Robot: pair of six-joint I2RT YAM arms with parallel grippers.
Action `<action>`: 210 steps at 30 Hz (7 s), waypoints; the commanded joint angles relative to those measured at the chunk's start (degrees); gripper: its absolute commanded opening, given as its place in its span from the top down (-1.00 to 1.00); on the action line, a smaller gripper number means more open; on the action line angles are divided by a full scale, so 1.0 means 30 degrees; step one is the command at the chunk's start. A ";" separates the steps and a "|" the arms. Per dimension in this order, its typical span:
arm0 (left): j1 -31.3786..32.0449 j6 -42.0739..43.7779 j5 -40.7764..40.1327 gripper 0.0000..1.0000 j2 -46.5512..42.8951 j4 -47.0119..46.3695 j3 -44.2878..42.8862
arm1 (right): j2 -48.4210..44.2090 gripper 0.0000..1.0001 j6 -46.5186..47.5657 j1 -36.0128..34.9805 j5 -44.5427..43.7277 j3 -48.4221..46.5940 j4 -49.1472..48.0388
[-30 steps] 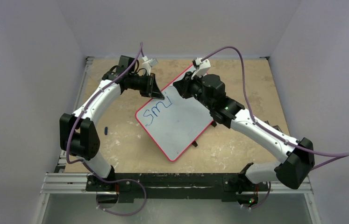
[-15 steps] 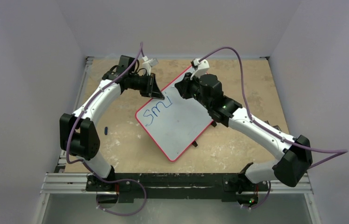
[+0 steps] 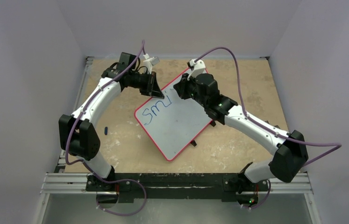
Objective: Write a sentence on the whiteboard
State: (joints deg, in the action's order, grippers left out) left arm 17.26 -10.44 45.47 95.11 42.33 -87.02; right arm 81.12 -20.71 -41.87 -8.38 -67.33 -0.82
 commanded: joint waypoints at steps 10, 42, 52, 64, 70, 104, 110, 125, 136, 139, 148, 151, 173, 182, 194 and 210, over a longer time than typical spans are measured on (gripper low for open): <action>-0.0189 0.0696 -0.0231 1.00 -0.0672 -0.1368 -0.0216 | 0.0607 1.00 0.0572 0.0190 0.0348 -0.1699 -0.0266; -0.0186 0.0666 -0.0292 1.00 -0.0850 -0.1514 -0.0083 | -0.1193 1.00 -0.0606 0.0193 0.0948 0.2822 -0.0490; -0.0186 0.0710 -0.0348 1.00 -0.0965 -0.1554 0.0034 | -0.1680 1.00 -0.0551 0.0187 0.0344 0.3437 -0.0451; -0.0186 0.0681 -0.0277 1.00 -0.1109 -0.1586 0.0146 | -0.1736 1.00 -0.0012 0.0256 -0.0597 0.2811 0.0242; -0.0186 0.0638 -0.0267 1.00 -0.1180 -0.1639 0.0180 | -0.1648 1.00 0.0119 0.0329 -0.0959 0.2336 0.0668; -0.0193 0.0461 -0.0208 1.00 -0.1369 -0.1863 0.0406 | -0.4320 1.00 0.0122 0.0509 -0.0679 0.2451 -0.1272; -0.0186 0.0403 -0.0130 1.00 -0.1393 -0.1920 0.0495 | -0.4424 1.00 -0.0253 0.0520 -0.0423 0.2946 -0.1779; -0.0186 0.0373 -0.0184 1.00 -0.1517 -0.2024 0.0619 | -0.3486 1.00 0.0231 0.0536 0.0571 0.3592 -0.3325; -0.0186 0.0321 -0.0099 1.00 -0.1588 -0.2093 0.0677 | -0.2695 1.00 0.0250 0.0624 0.0175 0.3433 -0.3518; -0.0186 0.0311 -0.0080 1.00 -0.1596 -0.2086 0.0678 | -0.2318 1.00 0.0402 0.0655 0.0023 0.3166 -0.3356; -0.0186 0.0350 -0.0099 1.00 -0.1592 -0.2069 0.0707 | -0.1578 1.00 0.0505 0.0798 -0.0333 0.2783 -0.3305; -0.0187 0.0366 -0.0098 1.00 -0.1565 -0.2088 0.0722 | -0.1373 1.00 0.0629 0.0878 -0.0737 0.2494 -0.3005; -0.0189 0.0322 -0.0070 1.00 -0.1731 -0.2102 0.0765 | -0.0402 1.00 0.0751 0.1221 0.0683 0.1268 -0.2635; -0.0186 0.0315 -0.0069 1.00 -0.1730 -0.2138 0.0794 | -0.0496 1.00 0.0615 0.1227 0.1267 0.2091 -0.2955; -0.0186 0.0315 -0.0157 1.00 -0.1791 -0.2143 0.0822 | -0.0906 1.00 0.0122 0.1228 0.1715 0.3513 -0.2956; -0.0178 0.0315 -0.0158 1.00 -0.1846 -0.2195 0.0868 | -0.1484 1.00 -0.0243 0.1212 0.1498 0.4537 -0.2481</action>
State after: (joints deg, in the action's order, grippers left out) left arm 16.78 -11.38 45.34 93.19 40.16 -83.66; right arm 77.12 -20.58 -38.17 -4.43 -55.40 -11.20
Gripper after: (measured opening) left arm 0.050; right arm 0.092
